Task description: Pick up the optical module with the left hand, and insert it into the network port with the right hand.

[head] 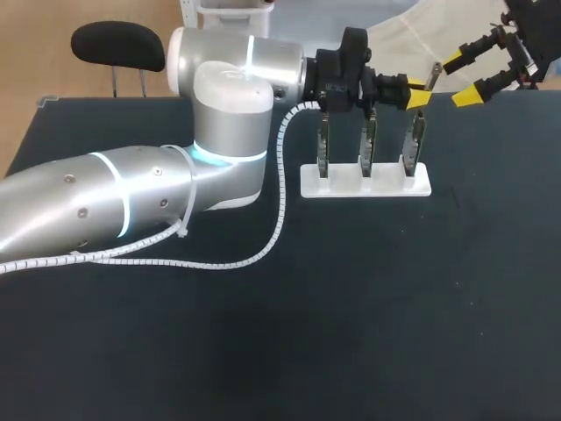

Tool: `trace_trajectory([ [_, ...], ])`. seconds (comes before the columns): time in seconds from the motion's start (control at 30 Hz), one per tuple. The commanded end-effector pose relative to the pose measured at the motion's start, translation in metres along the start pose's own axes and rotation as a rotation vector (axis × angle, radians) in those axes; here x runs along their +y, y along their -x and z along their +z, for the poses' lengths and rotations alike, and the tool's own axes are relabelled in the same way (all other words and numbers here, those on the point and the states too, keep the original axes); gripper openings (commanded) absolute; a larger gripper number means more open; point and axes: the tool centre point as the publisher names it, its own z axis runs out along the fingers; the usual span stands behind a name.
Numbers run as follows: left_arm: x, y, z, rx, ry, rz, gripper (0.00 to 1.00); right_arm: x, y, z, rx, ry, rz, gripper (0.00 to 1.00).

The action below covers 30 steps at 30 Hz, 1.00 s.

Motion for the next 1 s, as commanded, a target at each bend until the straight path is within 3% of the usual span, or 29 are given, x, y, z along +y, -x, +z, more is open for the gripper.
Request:
trace_trajectory([
  [0.03,0.002,-0.001,0.001,-0.002,-0.003,0.001,0.0,-0.002,0.005,-0.003,-0.032,0.007,-0.017,1.0],
  [0.53,0.002,-0.001,0.001,-0.002,-0.003,0.001,0.0,0.004,0.031,0.0,-0.072,0.045,-0.067,1.0],
  [1.0,0.002,-0.001,0.001,-0.002,-0.003,0.001,0.0,0.011,0.037,0.01,-0.081,0.056,-0.058,1.0],
])
